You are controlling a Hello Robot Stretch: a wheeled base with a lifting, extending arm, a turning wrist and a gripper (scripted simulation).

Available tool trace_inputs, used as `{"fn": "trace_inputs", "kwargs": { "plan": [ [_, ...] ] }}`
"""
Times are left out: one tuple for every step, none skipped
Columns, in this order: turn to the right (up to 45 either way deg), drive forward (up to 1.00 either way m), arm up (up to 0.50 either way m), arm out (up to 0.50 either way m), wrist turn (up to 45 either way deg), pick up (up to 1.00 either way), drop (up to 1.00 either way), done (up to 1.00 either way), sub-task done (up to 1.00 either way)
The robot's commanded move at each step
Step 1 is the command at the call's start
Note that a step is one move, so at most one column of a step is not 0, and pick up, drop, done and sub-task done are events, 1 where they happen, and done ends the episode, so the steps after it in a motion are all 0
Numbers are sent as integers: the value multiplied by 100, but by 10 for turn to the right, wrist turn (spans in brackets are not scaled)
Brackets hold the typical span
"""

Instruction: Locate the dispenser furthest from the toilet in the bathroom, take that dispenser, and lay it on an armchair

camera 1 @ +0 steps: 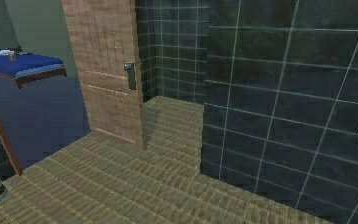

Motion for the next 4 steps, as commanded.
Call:
{"fn": "trace_inputs", "kwargs": {
  "plan": [
    [0, 0, 4, 0, 0, 0, 0, 0, 0],
    [0, 0, 0, 50, 0, 0, 0, 0, 0],
    [0, 0, 0, 0, 450, 0, 0, 0, 0],
    [0, 0, 0, 0, 450, 0, 0, 0, 0]
  ]
}}
